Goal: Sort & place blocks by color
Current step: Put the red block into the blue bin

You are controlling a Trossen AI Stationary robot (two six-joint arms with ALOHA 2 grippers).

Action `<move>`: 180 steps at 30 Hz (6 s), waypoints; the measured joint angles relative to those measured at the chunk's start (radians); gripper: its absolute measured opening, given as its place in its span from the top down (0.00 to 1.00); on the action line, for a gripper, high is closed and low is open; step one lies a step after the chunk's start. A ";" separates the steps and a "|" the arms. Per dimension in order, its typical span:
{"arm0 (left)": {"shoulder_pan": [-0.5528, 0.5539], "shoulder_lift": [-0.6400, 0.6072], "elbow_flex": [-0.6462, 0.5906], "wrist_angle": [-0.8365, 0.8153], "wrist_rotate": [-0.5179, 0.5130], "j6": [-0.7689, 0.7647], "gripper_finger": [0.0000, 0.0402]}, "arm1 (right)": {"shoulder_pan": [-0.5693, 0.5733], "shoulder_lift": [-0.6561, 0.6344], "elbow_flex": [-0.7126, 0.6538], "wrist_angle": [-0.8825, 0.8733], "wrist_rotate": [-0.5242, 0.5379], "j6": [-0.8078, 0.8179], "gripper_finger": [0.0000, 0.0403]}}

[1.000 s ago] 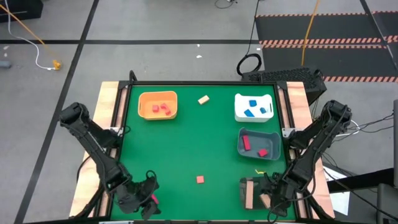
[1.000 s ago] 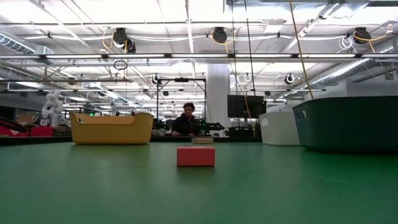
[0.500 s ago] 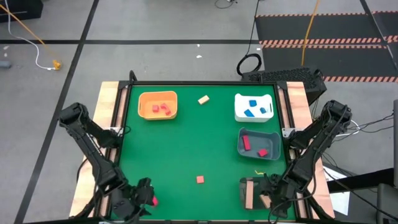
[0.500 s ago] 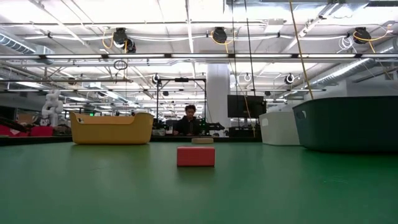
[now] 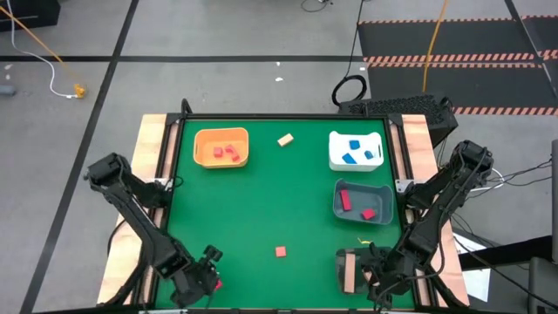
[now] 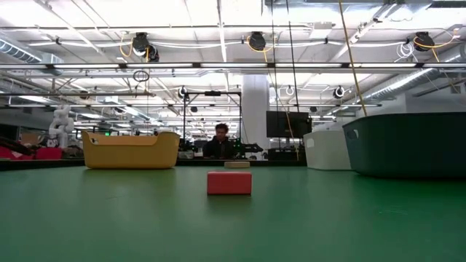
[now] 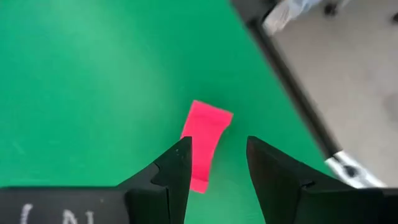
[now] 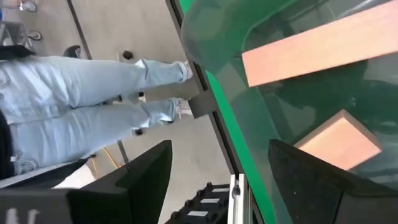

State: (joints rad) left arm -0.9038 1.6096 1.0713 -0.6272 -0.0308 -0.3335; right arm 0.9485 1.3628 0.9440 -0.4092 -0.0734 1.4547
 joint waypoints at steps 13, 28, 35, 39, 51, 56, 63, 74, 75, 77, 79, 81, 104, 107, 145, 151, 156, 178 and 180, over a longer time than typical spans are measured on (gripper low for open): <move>0.029 0.180 0.001 0.014 0.076 0.096 0.55 | -0.044 0.000 0.000 0.002 0.021 0.003 0.36; 0.051 0.150 -0.003 0.092 0.038 0.153 0.55 | -0.073 0.000 0.000 0.002 0.021 -0.008 0.36; 0.061 0.146 -0.003 0.127 0.018 0.193 0.55 | -0.073 0.000 0.000 0.002 0.021 -0.008 0.36; 0.068 0.146 -0.003 0.124 0.017 0.194 0.55 | -0.073 0.000 0.000 0.002 0.021 -0.024 0.36; 0.072 0.222 -0.002 0.127 0.047 0.181 0.55 | -0.073 0.000 0.000 0.001 0.021 -0.053 0.36; 0.085 0.255 0.001 0.126 0.045 0.116 0.56 | -0.073 0.000 0.000 0.002 0.021 -0.065 0.36; 0.088 0.251 -0.001 0.128 0.077 0.066 0.69 | -0.073 0.000 0.000 0.002 0.021 -0.073 0.36; 0.121 0.260 0.086 0.082 0.079 -0.016 0.69 | -0.073 0.000 0.000 0.002 0.021 -0.083 0.36; 0.127 0.262 0.102 0.079 0.051 -0.010 0.69 | -0.073 0.000 0.000 0.004 0.021 -0.083 0.36; 0.147 0.259 0.130 0.058 0.003 0.012 0.69 | -0.073 0.000 0.000 0.016 0.021 -0.084 0.36; 0.166 0.258 0.149 0.051 -0.040 0.039 0.69 | -0.079 0.000 0.000 0.027 0.022 -0.087 0.36; 0.185 0.259 0.162 0.047 -0.071 0.053 0.69 | -0.095 0.000 0.000 0.035 0.038 -0.087 0.36; 0.421 0.254 0.363 0.299 -0.408 0.226 0.69 | -0.421 0.000 0.000 0.442 0.257 -0.166 0.33; 0.421 0.254 0.363 0.314 -0.463 0.227 0.69 | -0.434 0.000 0.000 0.443 0.254 -0.159 0.29; 0.514 0.253 0.361 0.466 -0.529 0.339 0.69 | -0.601 0.000 0.000 0.385 0.304 -0.089 0.72; 0.528 0.253 0.361 0.498 -0.510 0.286 0.54 | -0.602 -0.001 0.000 0.360 0.307 -0.122 0.73; 0.539 0.252 0.362 0.571 -0.517 0.270 0.33 | -0.627 0.000 0.000 0.274 0.303 -0.140 0.73; 0.590 0.252 0.363 0.542 -0.520 0.310 0.18 | -0.773 -0.368 0.000 -0.493 0.227 -0.133 0.73; 0.600 0.252 0.363 0.541 -0.521 0.310 0.18 | -0.773 -0.389 0.000 -0.579 0.197 -0.109 0.73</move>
State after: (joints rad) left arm -0.3041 1.8614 1.4342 -0.0859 -0.5514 -0.0235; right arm 0.1756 0.9740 0.9440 -0.9885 0.1238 1.3456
